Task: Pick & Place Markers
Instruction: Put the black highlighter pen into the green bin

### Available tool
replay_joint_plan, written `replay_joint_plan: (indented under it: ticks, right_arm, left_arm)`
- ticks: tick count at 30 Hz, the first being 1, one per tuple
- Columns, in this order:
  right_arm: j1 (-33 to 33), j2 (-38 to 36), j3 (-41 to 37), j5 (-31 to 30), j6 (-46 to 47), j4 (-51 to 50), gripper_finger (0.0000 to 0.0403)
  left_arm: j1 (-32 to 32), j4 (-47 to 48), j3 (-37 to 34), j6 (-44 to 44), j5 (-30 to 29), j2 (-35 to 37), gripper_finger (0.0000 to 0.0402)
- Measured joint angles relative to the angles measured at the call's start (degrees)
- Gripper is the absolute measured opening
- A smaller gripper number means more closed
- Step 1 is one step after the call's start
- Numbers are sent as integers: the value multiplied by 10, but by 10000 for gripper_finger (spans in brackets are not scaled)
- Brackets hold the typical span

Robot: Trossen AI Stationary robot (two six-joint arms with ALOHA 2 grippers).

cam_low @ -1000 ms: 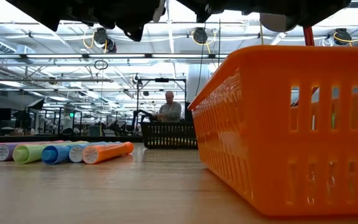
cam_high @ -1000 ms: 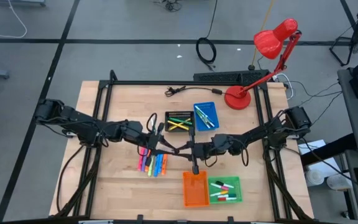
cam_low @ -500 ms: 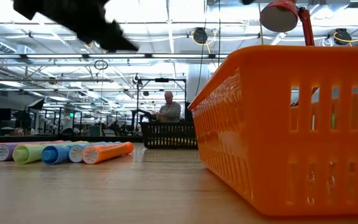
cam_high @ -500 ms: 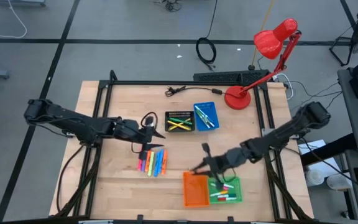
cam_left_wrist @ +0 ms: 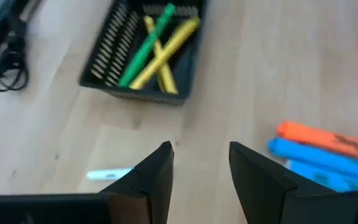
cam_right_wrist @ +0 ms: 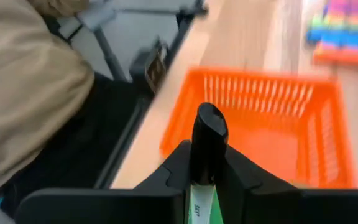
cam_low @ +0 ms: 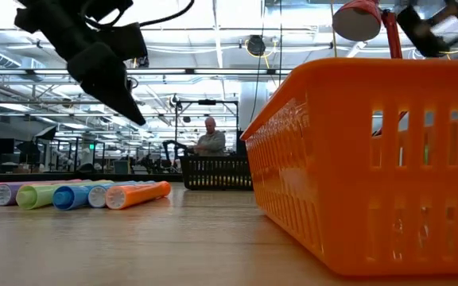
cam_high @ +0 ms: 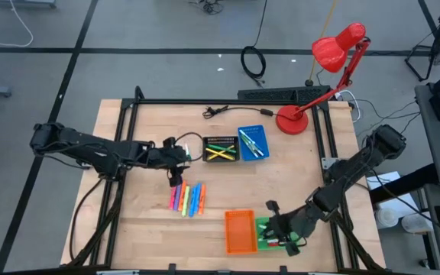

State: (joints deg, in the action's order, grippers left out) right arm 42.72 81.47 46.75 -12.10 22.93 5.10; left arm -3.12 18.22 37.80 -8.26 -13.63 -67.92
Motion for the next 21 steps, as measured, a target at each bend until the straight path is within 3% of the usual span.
replay_joint_plan:
  ticks: [9, 21]
  right_arm:
    - [10, -4, -59, 4, 132, 1, 43]
    - [7, -4, -62, 17, 121, 41, 52]
  left_arm:
    - [34, 1, 0, -16, 0, 0, 161]
    - [35, 0, 0, -17, 0, 0, 135]
